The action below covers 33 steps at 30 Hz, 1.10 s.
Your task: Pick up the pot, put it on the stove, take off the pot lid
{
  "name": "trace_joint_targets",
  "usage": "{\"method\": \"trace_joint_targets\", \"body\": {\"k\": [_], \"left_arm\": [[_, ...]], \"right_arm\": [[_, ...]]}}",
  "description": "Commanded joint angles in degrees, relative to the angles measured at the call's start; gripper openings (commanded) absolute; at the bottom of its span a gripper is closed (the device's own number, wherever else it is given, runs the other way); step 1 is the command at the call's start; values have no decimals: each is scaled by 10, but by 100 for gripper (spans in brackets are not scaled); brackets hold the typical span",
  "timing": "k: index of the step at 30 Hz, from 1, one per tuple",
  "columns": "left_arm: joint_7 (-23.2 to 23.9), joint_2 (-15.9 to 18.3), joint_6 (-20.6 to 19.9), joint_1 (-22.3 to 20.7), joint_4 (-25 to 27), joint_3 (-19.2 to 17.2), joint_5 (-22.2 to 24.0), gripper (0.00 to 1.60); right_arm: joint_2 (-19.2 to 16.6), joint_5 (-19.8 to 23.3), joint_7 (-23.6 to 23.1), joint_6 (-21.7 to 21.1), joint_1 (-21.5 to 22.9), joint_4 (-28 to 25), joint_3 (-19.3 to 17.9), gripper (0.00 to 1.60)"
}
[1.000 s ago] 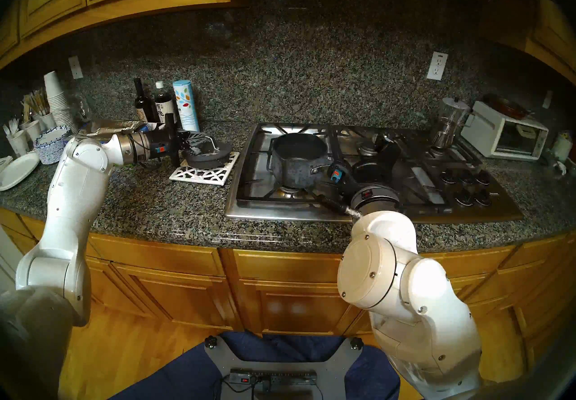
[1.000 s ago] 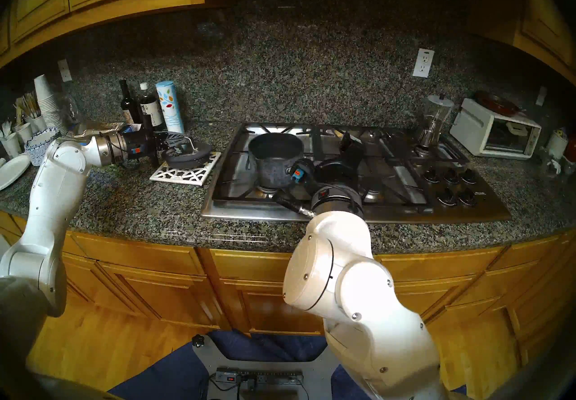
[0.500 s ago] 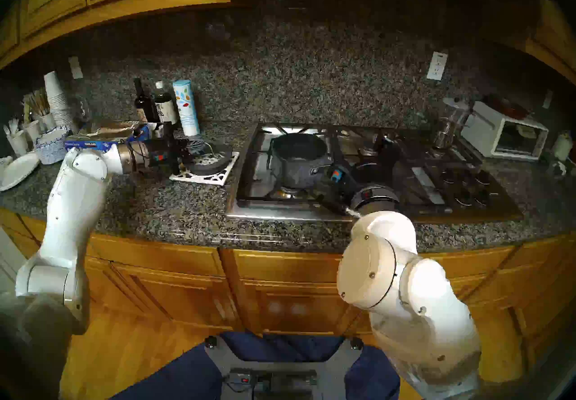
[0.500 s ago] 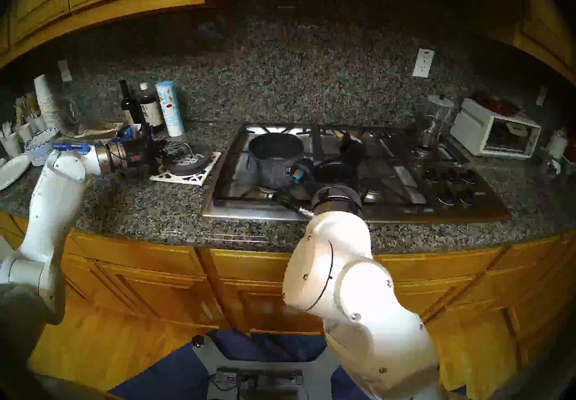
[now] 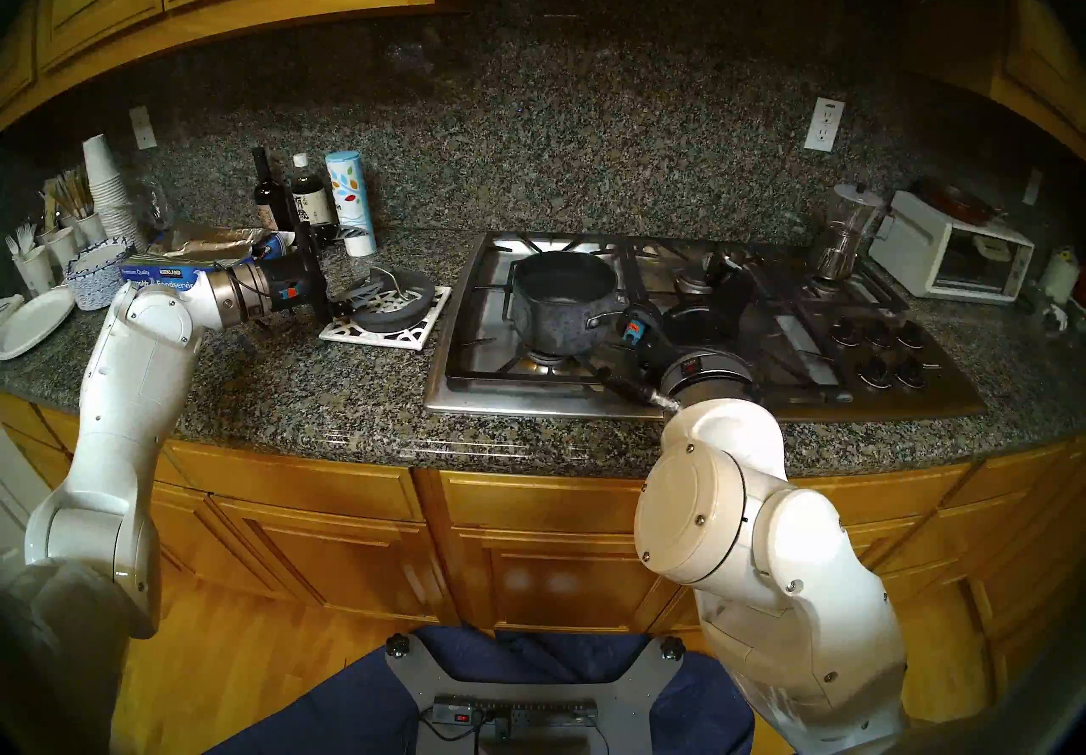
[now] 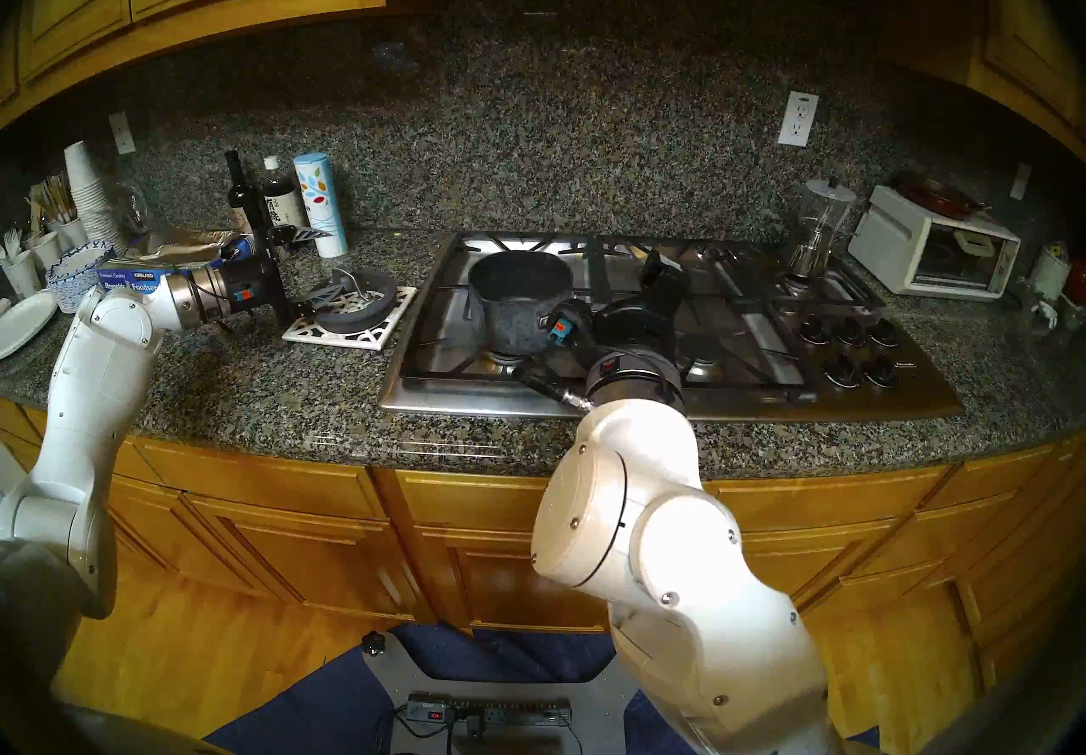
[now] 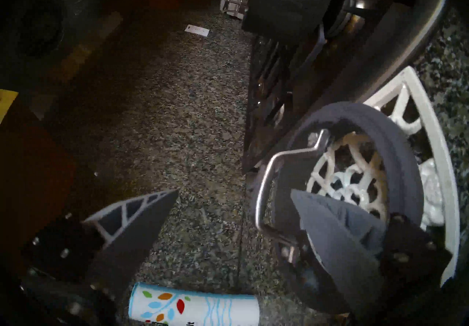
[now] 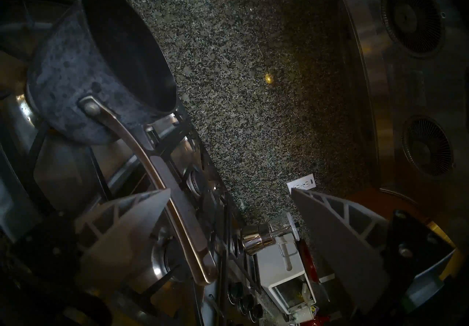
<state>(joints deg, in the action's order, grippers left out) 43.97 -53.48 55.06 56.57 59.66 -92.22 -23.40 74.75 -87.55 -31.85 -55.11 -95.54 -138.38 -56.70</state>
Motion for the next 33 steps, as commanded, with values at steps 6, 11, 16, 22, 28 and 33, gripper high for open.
{"method": "trace_joint_targets", "body": {"k": [6, 11, 16, 22, 28, 33], "left_arm": [[-18, 27, -1, 3, 40, -19, 17, 160], [-23, 37, -1, 4, 58, -29, 25, 160], [-29, 49, -1, 8, 80, -44, 37, 160], [-33, 66, -1, 22, 101, -64, 52, 160], [-38, 79, -1, 44, 110, -86, 68, 160], [-44, 81, -1, 59, 116, -105, 83, 160]], "right_arm": [[2, -12, 6, 1, 7, -16, 1, 160], [2, -12, 6, 1, 6, -16, 1, 160], [3, -12, 6, 1, 6, -16, 1, 160], [3, -13, 5, 1, 6, -16, 1, 160], [3, -14, 5, 1, 6, -16, 1, 160], [4, -15, 5, 1, 6, -16, 1, 160]]}}
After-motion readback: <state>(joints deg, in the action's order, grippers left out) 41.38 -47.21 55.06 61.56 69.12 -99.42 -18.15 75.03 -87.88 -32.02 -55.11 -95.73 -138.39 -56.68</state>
